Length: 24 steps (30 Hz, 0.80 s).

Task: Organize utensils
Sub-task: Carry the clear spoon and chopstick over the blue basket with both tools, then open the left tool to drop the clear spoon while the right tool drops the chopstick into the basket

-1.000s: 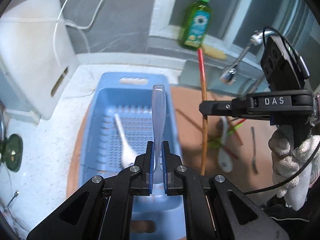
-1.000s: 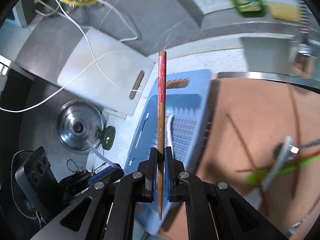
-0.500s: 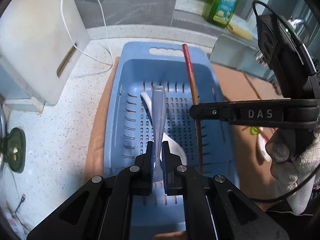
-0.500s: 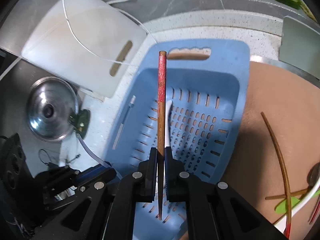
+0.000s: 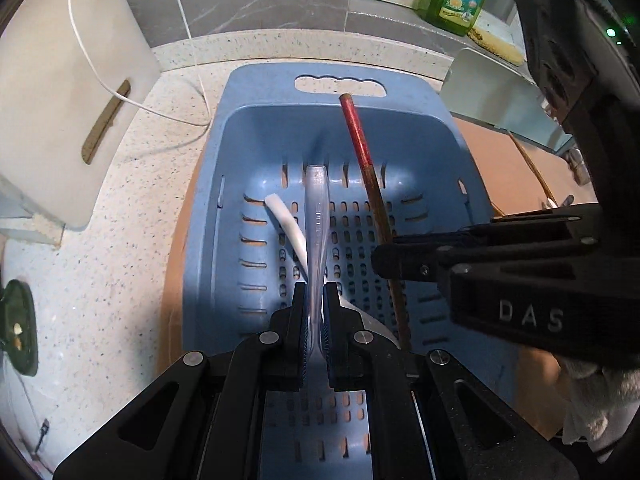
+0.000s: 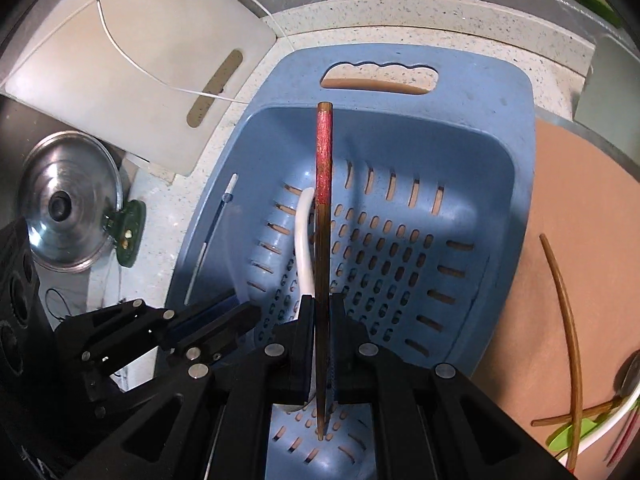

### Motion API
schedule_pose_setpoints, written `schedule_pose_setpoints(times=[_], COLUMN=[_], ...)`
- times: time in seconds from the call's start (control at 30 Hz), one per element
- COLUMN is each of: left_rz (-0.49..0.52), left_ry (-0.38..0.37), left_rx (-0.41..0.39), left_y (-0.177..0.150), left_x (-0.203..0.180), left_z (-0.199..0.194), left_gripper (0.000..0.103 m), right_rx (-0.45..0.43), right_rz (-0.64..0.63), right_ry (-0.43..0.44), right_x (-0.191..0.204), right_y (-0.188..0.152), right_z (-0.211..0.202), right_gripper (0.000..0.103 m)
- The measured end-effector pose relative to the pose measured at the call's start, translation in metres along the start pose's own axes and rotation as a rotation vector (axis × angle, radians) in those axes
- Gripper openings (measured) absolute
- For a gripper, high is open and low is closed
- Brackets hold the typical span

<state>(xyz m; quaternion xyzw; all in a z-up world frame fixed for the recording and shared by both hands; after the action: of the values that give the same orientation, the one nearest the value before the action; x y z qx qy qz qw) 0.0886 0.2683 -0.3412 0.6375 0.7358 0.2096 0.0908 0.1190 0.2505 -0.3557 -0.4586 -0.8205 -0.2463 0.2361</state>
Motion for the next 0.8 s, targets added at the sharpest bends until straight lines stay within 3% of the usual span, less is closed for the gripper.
schedule_pose_setpoints(times=[0.43,0.8], left_rz=[-0.026,-0.033], left_ry=[0.008,0.017], left_rx=[0.027,0.029], left_y=[0.005,0.007], left_x=[0.006,0.008], left_z=[0.017,0.016], left_gripper=[0.006,0.006], right_rx=[0.051,0.040], right_rz=[-0.007,-0.016], right_ry=[-0.044,-0.034], right_x=[0.000,0.002], right_y=[0.002,0.001], right_z=[0.010,0.005], right_gripper=[0.007,0.007])
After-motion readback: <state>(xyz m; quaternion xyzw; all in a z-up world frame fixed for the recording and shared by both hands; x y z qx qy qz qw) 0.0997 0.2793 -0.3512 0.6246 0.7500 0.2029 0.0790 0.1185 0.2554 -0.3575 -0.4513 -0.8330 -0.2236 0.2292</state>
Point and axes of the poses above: each gripper's, at about its wrist camera, not at the fingertips, and z roughly the way its jaws point, x to its left, y to its top, the point moved 9 cm from there along z, roughly the way its jaws point, and after that the axes turned 14 degrees about y, right-handed, at the moved point
